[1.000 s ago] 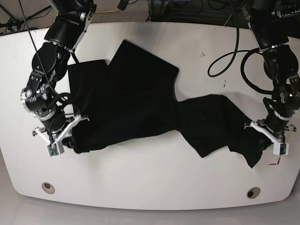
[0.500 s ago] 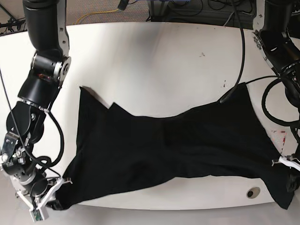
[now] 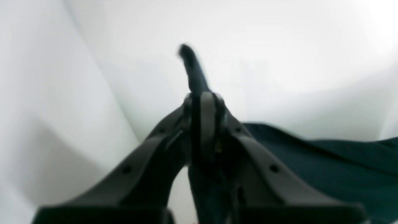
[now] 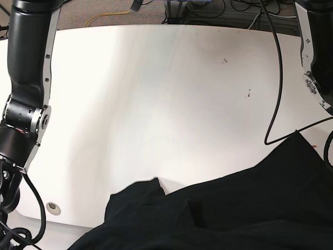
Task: Fold the T-shirt properly
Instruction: 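Lift the shirt with both grippers and pull it toward the robot, then swing the held shirt away and lay it flat on the table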
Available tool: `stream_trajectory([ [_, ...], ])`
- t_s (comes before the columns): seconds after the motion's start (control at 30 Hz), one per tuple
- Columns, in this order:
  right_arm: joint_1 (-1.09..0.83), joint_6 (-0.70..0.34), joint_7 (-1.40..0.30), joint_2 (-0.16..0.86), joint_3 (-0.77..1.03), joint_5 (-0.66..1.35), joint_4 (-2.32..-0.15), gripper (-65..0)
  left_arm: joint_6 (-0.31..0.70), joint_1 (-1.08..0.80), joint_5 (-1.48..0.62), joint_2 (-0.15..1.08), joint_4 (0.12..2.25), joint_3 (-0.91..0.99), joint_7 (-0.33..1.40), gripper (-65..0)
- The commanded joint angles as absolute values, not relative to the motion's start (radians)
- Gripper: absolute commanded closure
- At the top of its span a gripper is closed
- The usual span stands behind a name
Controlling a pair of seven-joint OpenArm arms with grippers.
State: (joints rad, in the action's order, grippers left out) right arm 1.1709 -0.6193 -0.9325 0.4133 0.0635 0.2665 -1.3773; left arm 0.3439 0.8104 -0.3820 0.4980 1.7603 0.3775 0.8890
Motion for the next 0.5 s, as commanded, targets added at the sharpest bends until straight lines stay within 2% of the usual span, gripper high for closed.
stream_trajectory([
  [0.0,1.210,-0.613,-0.938,0.443,0.068,0.265,-1.395,0.0,0.343,0.855,-0.390,0.518,1.744,0.371,0.862,0.0],
  [0.2,1.067,-0.613,-0.984,0.441,0.150,0.265,-1.466,0.0,0.383,0.776,-0.392,0.527,1.747,0.371,0.863,0.0],
  [0.27,0.986,-0.613,-0.995,0.440,0.174,0.265,-1.518,0.0,0.414,0.704,-0.392,0.527,1.768,0.375,0.865,0.0],
  [0.47,0.713,-0.613,-1.007,0.423,0.282,0.272,-1.601,0.0,0.420,0.506,-0.394,0.527,1.821,0.380,0.863,0.0],
])
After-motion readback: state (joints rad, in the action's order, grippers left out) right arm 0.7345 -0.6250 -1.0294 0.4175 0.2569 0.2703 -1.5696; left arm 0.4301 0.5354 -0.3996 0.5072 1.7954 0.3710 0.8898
